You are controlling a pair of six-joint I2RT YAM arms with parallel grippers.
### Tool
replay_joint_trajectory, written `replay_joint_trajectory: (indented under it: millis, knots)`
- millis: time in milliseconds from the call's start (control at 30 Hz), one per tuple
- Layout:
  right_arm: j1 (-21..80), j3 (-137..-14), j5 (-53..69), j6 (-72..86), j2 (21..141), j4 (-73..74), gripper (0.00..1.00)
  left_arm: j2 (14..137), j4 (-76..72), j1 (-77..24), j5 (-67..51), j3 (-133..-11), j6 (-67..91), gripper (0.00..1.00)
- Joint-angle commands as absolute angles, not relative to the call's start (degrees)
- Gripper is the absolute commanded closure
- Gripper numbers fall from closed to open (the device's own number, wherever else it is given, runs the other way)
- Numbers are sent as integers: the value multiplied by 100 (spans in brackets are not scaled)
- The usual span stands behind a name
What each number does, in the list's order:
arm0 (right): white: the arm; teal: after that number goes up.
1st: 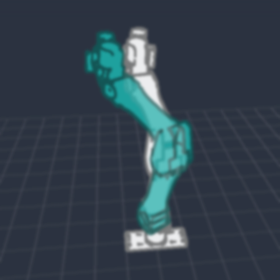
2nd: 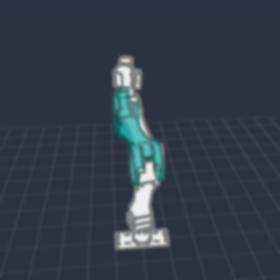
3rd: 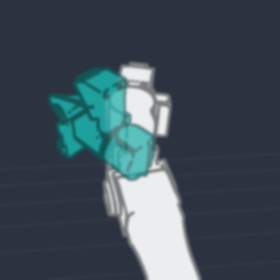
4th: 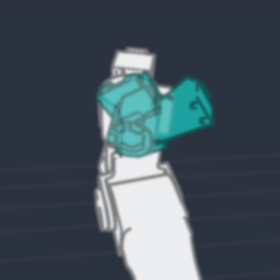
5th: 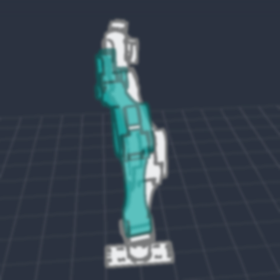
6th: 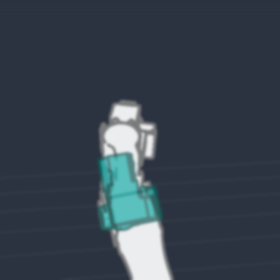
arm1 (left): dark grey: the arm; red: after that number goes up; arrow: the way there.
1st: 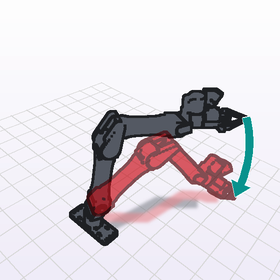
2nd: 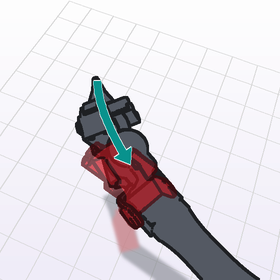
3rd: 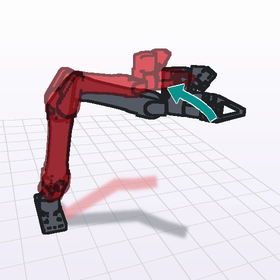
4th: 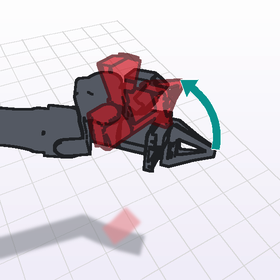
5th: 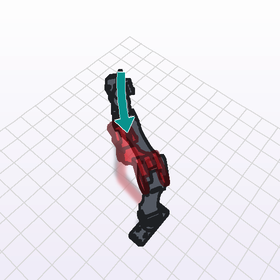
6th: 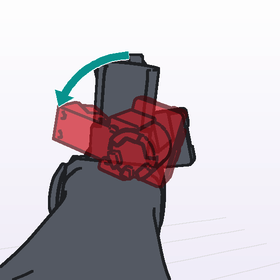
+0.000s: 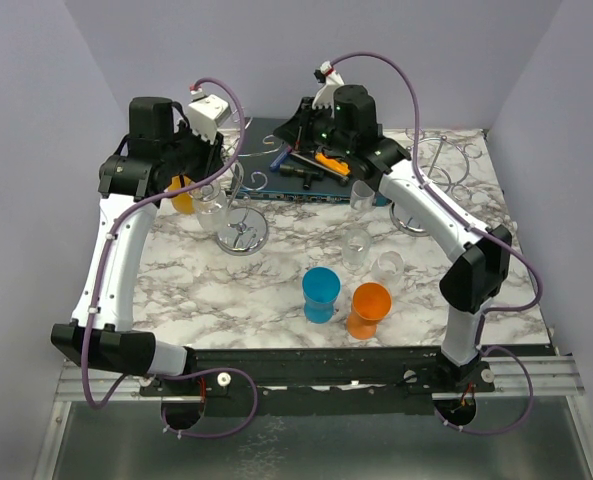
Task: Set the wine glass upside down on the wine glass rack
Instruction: Adjust the wine rack at the center of the board.
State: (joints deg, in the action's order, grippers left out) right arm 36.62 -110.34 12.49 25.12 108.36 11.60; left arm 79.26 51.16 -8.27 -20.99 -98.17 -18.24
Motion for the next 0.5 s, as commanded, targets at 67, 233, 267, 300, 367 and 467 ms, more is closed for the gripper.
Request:
replay_joint_trajectory:
  millis: [67, 233, 267, 300, 367, 467]
  knots:
    - [3733, -10629, 1531, 2814, 10491, 862, 100, 8195, 5133, -826, -1592, -10028, -2157, 74]
    - [3870, -10319, 1339, 2954, 10331, 658, 100, 8269, 5069, -827, -1506, -10020, -2182, 74]
    - [3911, -10280, 1293, 2970, 10307, 638, 100, 8276, 5040, -826, -1484, -10024, -2187, 74]
    - [3947, -10231, 1267, 2976, 10282, 622, 100, 8282, 5011, -826, -1456, -10028, -2197, 74]
    - [4010, -10130, 1201, 2996, 10219, 557, 100, 8307, 4959, -831, -1399, -10052, -2205, 74]
    - [4099, -9982, 1115, 2991, 10112, 502, 100, 8352, 4933, -827, -1337, -10098, -2241, 75]
